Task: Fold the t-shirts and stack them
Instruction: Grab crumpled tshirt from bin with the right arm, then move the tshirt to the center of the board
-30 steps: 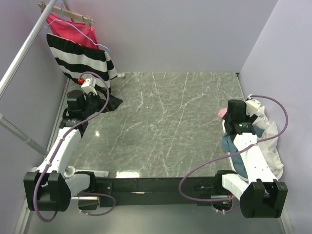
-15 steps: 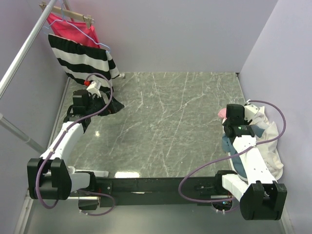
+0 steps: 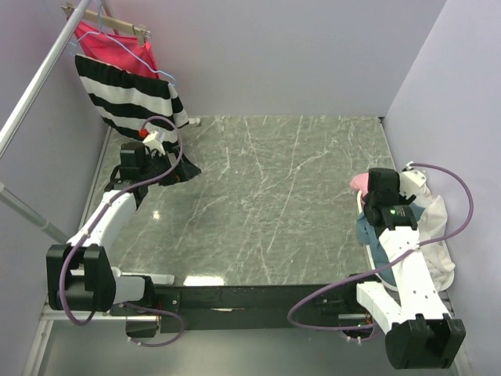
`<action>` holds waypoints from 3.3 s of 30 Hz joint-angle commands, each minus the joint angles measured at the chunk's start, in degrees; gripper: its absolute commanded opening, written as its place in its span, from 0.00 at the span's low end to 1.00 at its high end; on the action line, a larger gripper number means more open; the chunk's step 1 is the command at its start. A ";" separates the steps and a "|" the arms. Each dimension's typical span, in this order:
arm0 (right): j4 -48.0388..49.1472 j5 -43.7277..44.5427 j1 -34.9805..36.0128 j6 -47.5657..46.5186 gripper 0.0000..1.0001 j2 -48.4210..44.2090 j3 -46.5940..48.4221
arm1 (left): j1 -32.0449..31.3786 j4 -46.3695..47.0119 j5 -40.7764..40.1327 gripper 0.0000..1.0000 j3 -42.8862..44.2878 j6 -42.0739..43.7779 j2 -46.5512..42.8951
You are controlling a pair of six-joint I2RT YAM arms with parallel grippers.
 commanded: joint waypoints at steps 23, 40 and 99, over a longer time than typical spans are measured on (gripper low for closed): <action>0.33 -8.65 4.19 -3.88 0.00 0.80 4.24 | -2.60 0.13 0.85 0.99 3.35 2.76 4.81; 11.75 -43.10 7.02 -13.11 0.00 -3.71 42.03 | -2.95 9.44 -2.14 0.99 0.27 -4.88 1.30; 22.40 -10.43 21.34 -5.11 0.52 28.65 17.53 | -12.38 15.37 -9.57 1.00 -9.40 -9.38 -0.63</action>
